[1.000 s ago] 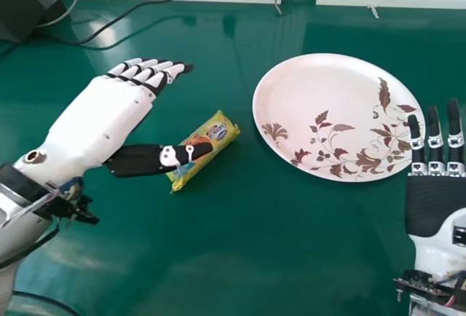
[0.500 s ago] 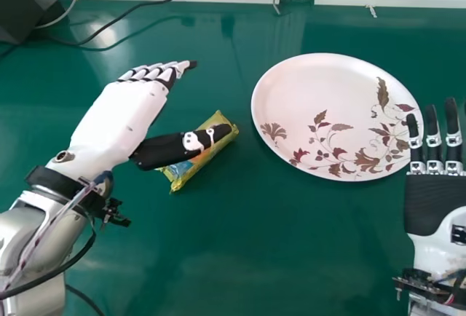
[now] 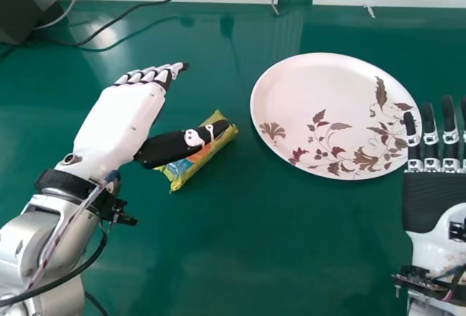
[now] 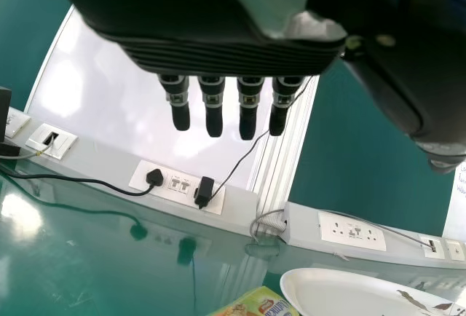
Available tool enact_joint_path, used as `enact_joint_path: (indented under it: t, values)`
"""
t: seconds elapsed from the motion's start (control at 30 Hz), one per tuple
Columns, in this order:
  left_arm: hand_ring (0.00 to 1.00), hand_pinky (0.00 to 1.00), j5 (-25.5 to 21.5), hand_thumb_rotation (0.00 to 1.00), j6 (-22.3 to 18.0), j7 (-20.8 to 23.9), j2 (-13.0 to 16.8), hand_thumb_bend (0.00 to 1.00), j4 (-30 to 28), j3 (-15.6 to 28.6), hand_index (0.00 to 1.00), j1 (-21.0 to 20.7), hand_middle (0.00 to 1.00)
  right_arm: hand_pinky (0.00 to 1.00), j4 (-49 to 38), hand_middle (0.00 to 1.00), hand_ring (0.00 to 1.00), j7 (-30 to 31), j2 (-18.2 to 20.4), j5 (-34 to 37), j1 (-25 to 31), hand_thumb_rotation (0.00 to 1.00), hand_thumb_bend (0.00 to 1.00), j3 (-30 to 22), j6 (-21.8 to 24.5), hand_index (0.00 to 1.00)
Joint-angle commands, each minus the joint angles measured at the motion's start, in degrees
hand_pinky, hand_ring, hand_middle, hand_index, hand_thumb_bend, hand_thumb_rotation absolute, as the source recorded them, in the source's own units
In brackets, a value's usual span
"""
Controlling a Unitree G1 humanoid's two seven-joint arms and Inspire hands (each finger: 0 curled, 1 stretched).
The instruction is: Pick up biscuit and place it in the plate
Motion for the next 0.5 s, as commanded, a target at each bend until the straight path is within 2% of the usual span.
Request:
enact_joint_path:
  t: [0.0, 0.2, 0.47]
  values:
    - [1.0, 1.0, 1.6, 0.7, 0.4, -0.8, -0.5, 1.0, -0.6, -0.5, 1.0, 1.0, 1.0, 1.0, 3.1, 0.99, 1.0, 0.3, 1.8, 1.2, 0.7, 0.54, 1.0, -0.4, 1.5, 0.95]
    - [1.0, 1.0, 3.5, 0.7, 0.3, -1.3, -1.8, 1.0, -0.5, -0.8, 1.0, 1.9, 1.0, 1.0, 2.9, 0.99, 1.0, -0.2, 1.5, 1.1, 0.0, 0.53, 1.0, -1.0, 3.2, 0.95]
    - [1.0, 1.0, 5.3, 0.72, 0.2, -0.2, -3.3, 1.0, 1.7, -1.3, 1.0, 2.9, 1.0, 1.0, 3.4, 0.98, 1.0, -0.4, 1.9, 0.0, -1.2, 0.52, 1.0, -1.5, 3.3, 0.94]
